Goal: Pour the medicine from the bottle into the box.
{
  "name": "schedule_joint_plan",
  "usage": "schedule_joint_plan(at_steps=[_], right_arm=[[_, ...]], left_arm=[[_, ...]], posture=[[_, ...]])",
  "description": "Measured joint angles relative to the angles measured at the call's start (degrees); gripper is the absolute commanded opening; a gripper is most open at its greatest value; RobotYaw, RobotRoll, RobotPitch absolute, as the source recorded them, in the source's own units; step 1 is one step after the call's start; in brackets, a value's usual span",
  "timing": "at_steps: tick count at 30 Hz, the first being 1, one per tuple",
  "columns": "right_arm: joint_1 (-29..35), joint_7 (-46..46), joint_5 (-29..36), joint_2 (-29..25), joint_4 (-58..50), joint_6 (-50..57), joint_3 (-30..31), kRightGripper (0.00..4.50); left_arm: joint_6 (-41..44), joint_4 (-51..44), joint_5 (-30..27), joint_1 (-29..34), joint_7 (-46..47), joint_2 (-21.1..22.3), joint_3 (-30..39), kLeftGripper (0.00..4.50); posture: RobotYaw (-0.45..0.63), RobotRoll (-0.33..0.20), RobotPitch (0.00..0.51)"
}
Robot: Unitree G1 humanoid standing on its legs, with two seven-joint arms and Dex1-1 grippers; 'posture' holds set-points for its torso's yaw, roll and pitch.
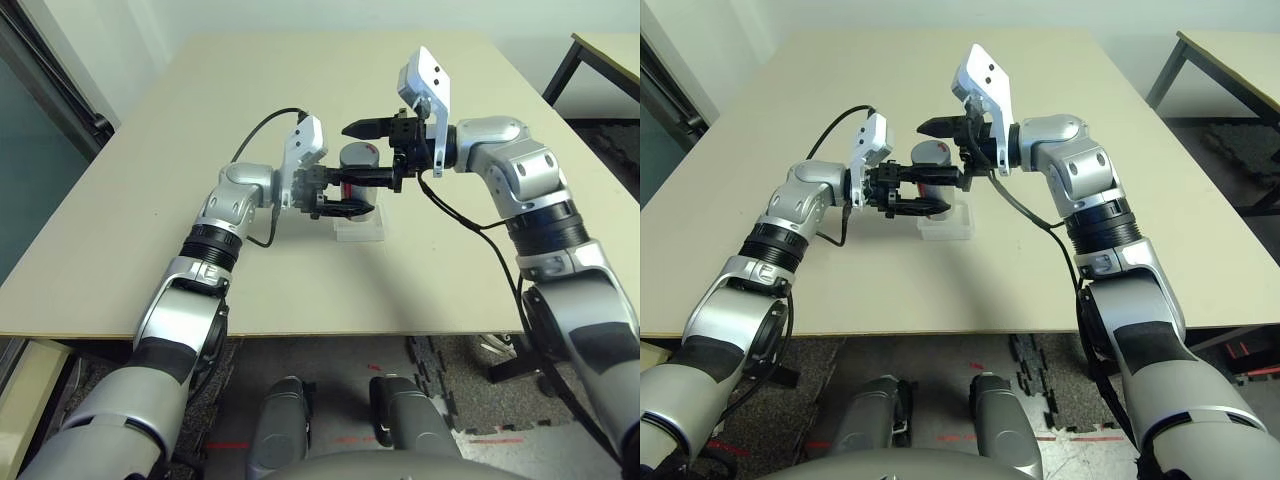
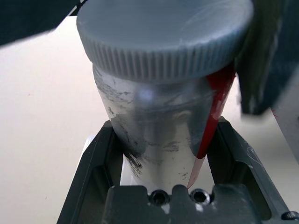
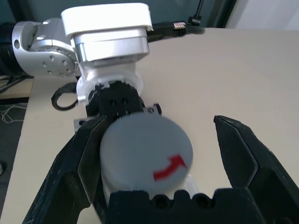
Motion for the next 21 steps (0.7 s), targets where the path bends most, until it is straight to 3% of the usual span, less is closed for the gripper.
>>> schedule_joint_plan(at_steps=[10,21], right_arm=[[2.1,-2.5,0.6,-7.6,0.8,1.4,-4.1,4.5],[2.3,-2.4,0.1,-7.8,3.5,0.6,-4.8,4.5]], left_arm=[[-0.2,0.3,0.1,1.2,-0.9,2.1,0.5,2.77],[0.0,-1.4,0.1,2.2,-1.1,2.2,0.4,2.77]], posture=[[-0.05,0.0,0.078],[-0.04,0.0,0.077]])
